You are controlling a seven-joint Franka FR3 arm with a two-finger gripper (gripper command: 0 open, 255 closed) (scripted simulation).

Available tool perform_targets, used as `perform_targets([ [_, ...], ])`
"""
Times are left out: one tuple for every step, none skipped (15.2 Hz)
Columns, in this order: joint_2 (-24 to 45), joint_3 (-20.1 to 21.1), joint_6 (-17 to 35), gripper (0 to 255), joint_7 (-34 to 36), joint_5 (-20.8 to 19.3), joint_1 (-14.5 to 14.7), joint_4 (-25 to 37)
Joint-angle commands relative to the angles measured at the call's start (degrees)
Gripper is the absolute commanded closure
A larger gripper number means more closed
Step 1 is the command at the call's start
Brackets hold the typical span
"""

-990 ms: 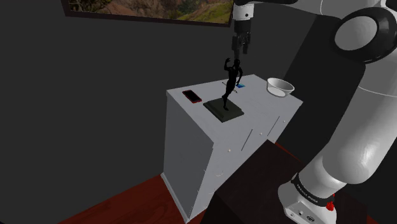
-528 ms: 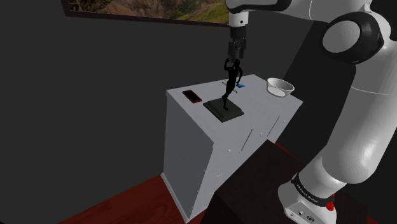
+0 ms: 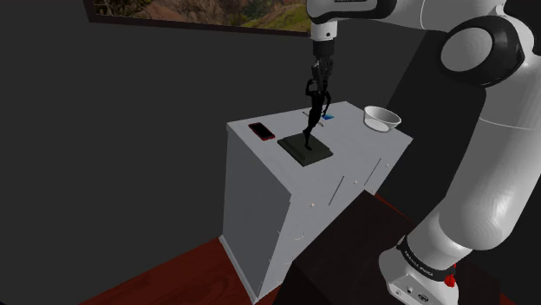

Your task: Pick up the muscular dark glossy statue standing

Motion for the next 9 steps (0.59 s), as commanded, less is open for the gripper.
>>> perform_targets([
  [0.05,0.01,0.01,255,0.01,0.00,0.01,-0.04],
  [0.07,0.01,0.01,255,-0.01,0.00,0.00,-0.02],
  [0.05,0.01,0.01,255,0.00,0.00,0.00,-0.03],
  [0.05,0.01,0.01,255,0.01,0.00,0.01,-0.05],
  [0.04,0.02,-0.02,255,0.02,0.00,0.03,-0.02],
  [0.14,0.01,-0.83,255,-0.11,0.00,0.02,0.90],
  [0.28,0.00,-1.65,255,-0.24,0.00,0.02,1.86],
  [0.43,-0.01,-2.47,255,-0.37,0.00,0.02,2.84],
  [0.59,-0.03,-3.31,255,-0.51,0.00,0.01,3.85],
])
